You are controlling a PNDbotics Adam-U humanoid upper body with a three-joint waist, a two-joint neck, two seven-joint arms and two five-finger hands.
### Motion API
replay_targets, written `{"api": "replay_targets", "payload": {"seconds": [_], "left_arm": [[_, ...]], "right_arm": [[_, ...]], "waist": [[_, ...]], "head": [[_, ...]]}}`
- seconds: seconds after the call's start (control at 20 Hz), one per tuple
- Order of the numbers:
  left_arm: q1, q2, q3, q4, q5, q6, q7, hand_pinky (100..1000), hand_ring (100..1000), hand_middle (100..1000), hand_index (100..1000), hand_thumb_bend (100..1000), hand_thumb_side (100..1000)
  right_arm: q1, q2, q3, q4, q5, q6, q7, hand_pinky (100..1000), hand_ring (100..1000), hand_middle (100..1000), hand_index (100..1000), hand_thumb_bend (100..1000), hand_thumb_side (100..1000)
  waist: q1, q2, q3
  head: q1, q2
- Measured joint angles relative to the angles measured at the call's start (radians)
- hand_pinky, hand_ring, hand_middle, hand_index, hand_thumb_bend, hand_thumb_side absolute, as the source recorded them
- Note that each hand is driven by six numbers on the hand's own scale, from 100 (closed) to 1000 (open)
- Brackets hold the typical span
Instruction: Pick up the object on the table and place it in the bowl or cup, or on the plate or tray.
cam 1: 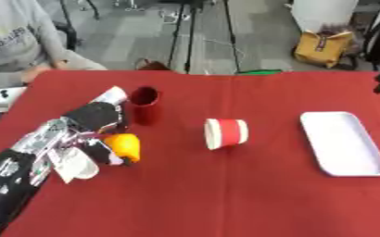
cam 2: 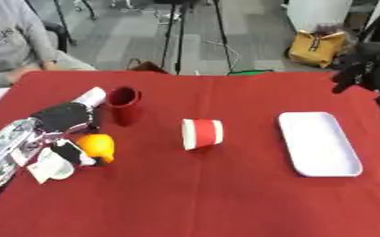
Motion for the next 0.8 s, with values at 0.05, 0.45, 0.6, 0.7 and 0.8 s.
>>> {"api": "replay_targets", "payload": {"seconds": [0.05, 0.45, 0.6, 0.7, 0.8], "left_arm": [[-0.001, 0.001, 0.003, -0.012, 0.009, 0.002, -0.006, 551, 460, 320, 421, 606, 350], [-0.016, 0.031, 0.018, -0.123, 0.076, 0.005, -0.053, 550, 455, 312, 414, 546, 321], [-0.029, 0.039, 0.018, -0.173, 0.119, 0.009, -0.060, 550, 455, 309, 413, 541, 313], [-0.051, 0.046, 0.017, -0.208, 0.156, 0.011, -0.061, 549, 454, 303, 408, 530, 281], [-0.106, 0.047, 0.003, -0.248, 0.207, 0.013, -0.058, 547, 452, 300, 405, 524, 273]], "right_arm": [[0.000, 0.000, -0.001, 0.000, 0.000, 0.000, 0.000, 549, 635, 693, 847, 100, 633], [0.004, 0.000, -0.001, 0.000, 0.001, 0.000, -0.002, 550, 634, 693, 847, 100, 634], [0.004, 0.000, -0.001, 0.000, 0.001, 0.000, -0.002, 550, 634, 693, 847, 100, 633], [0.004, 0.000, -0.002, 0.000, 0.001, 0.000, -0.003, 550, 635, 693, 847, 100, 633], [0.004, 0.000, -0.001, 0.000, 0.001, 0.001, -0.004, 550, 635, 693, 847, 100, 634]], "waist": [[0.000, 0.000, 0.000], [0.002, 0.000, -0.001], [0.002, 0.000, -0.001], [0.003, -0.001, -0.002], [0.003, -0.001, -0.005]], "head": [[0.000, 0.000], [-0.007, 0.000], [-0.010, 0.000], [-0.012, 0.000], [-0.014, -0.001]]}}
